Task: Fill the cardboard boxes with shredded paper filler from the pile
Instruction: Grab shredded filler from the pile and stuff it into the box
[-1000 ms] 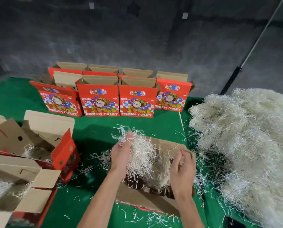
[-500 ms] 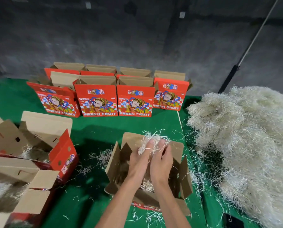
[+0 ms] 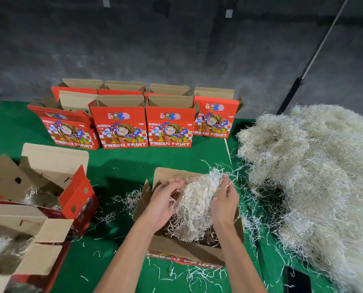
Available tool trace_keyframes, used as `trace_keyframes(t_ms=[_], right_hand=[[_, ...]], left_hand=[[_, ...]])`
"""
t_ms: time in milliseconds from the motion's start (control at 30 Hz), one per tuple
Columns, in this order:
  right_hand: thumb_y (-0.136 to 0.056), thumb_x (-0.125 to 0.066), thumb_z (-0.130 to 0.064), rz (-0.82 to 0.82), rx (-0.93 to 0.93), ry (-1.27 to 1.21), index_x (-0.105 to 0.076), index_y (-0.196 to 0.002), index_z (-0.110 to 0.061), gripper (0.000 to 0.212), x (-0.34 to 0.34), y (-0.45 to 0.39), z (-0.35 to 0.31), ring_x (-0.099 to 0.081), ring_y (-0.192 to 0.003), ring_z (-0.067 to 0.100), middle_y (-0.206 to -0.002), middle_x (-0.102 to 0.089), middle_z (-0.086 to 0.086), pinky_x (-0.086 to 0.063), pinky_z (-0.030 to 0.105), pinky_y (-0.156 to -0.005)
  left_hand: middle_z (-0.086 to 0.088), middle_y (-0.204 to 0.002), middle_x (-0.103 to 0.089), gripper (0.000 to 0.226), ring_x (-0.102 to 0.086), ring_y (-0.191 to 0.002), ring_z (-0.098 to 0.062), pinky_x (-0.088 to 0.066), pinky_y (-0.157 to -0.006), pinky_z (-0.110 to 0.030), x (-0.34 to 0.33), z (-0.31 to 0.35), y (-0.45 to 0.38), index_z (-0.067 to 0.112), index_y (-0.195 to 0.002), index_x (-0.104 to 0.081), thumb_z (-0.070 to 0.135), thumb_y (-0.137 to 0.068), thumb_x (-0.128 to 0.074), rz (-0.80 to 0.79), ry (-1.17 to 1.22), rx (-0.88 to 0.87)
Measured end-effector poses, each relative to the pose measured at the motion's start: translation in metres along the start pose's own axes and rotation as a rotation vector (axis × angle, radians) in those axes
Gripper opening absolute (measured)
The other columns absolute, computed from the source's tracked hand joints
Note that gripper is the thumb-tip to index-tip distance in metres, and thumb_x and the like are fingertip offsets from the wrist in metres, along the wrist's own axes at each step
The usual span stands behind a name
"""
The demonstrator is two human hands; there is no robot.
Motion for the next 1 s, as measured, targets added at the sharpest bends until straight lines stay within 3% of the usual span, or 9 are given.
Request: trace_keyframes(t_ms=[133,233,400,567,700,767,800,833,1000], right_hand=[[-0.101,-0.036,-0.059,-0.08,0.064,0.115,-0.053,-0.09,-0.03,0.036,-0.022,0.013,-0.002,-0.049,-0.051,-0.003,-0.061,-0.057,-0.019,-0.041,0.015,-0.055],[-0.092,-0.038,-0.075,0.127,0.143,0.22,-0.05,-0.097,-0.028,0.049,-0.014,0.01,-0.009,-0.054,-0.07,0.004,-0.08,-0.058,-0.013,-0.048,0.024,-0.072],[-0.097,-0.039,-0.06,-0.033,0.145,0.206,-0.048,-0.061,-0.012,0.06,-0.025,0.002,-0.007,-0.036,-0.038,0.011,-0.043,-0.043,-0.005,-0.033,0.031,-0.039],[-0.104,-0.046,-0.04,0.116,0.112,0.109,-0.057,-0.075,-0.026,0.034,-0.018,0.004,0.004,-0.049,-0.049,0.0,-0.065,-0.061,0.004,-0.051,0.035,-0.051],[-0.101,-0.051,-0.033,0.041,-0.039,0.172,-0.049,-0.066,-0.01,0.042,-0.025,0.008,0.024,-0.056,-0.051,0.017,-0.054,-0.054,0.001,-0.044,0.022,-0.041],[-0.1,-0.044,-0.047,0.038,-0.098,0.052,-0.058,-0.082,0.002,0.054,-0.008,-0.007,0.027,-0.065,-0.06,0.017,-0.068,-0.065,0.005,-0.055,0.023,-0.053],[-0.101,-0.045,-0.047,0.021,-0.143,-0.082,-0.062,-0.102,0.004,0.054,-0.008,-0.008,0.027,-0.07,-0.076,0.015,-0.087,-0.071,0.005,-0.06,0.025,-0.069],[-0.101,-0.047,-0.046,0.022,-0.164,-0.156,-0.063,-0.107,-0.003,0.046,-0.013,-0.004,0.027,-0.07,-0.084,0.013,-0.096,-0.072,0.003,-0.06,0.026,-0.078],[-0.098,-0.046,-0.048,-0.006,-0.029,0.084,-0.056,-0.078,-0.015,0.041,-0.021,0.009,0.011,-0.061,-0.051,0.006,-0.066,-0.062,0.003,-0.052,0.024,-0.045]], left_hand=[[0.006,-0.148,-0.043,0.081,-0.046,-0.128,-0.019,-0.035,-0.112,-0.048,-0.013,-0.012,-0.004,0.03,-0.149,-0.035,0.07,-0.083,-0.059,0.269,-0.174,0.044],[0.004,-0.157,-0.032,0.097,-0.038,-0.138,-0.02,-0.034,-0.113,-0.045,-0.014,-0.009,-0.007,0.03,-0.152,-0.029,0.076,-0.073,-0.061,0.364,-0.149,-0.082],[0.011,-0.137,-0.048,0.073,-0.05,-0.12,-0.015,-0.04,-0.098,-0.04,-0.01,-0.017,-0.012,0.035,-0.143,-0.039,0.062,-0.082,-0.068,0.386,-0.048,-0.025],[-0.008,-0.126,-0.062,0.061,-0.058,-0.108,-0.021,-0.042,-0.089,-0.039,0.015,-0.009,-0.014,0.02,-0.129,-0.054,0.054,-0.082,-0.072,0.563,0.085,-0.062],[0.013,-0.058,-0.058,0.049,-0.048,-0.055,-0.002,-0.041,-0.068,-0.03,-0.008,-0.007,-0.006,0.016,-0.085,-0.06,0.064,-0.08,-0.066,0.509,-0.062,-0.14],[0.007,-0.057,-0.043,0.059,-0.037,-0.049,-0.012,-0.039,-0.062,-0.031,0.021,0.002,-0.008,0.013,-0.079,-0.03,0.057,-0.083,-0.069,0.652,0.004,-0.123],[0.005,-0.057,-0.04,0.056,-0.034,-0.049,-0.013,-0.037,-0.058,-0.029,0.027,0.003,-0.01,0.008,-0.113,-0.054,0.053,-0.085,-0.07,0.715,0.029,-0.105],[0.004,-0.058,-0.041,0.041,-0.035,-0.049,-0.013,-0.037,-0.056,-0.028,0.026,0.004,-0.009,0.012,-0.075,-0.053,0.048,-0.088,-0.069,0.729,0.049,-0.116],[-0.006,-0.074,-0.055,0.021,-0.048,-0.049,-0.007,-0.044,-0.047,-0.021,0.02,-0.007,-0.013,0.014,-0.081,-0.061,0.02,-0.101,-0.054,0.645,0.046,-0.048]])
Point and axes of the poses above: each hand's wrist, its own y-axis away from the middle knuckle, its own x-axis out of the back of the hand, z = x × y, the point moved 6 cm from there along -y, towards the middle knuckle
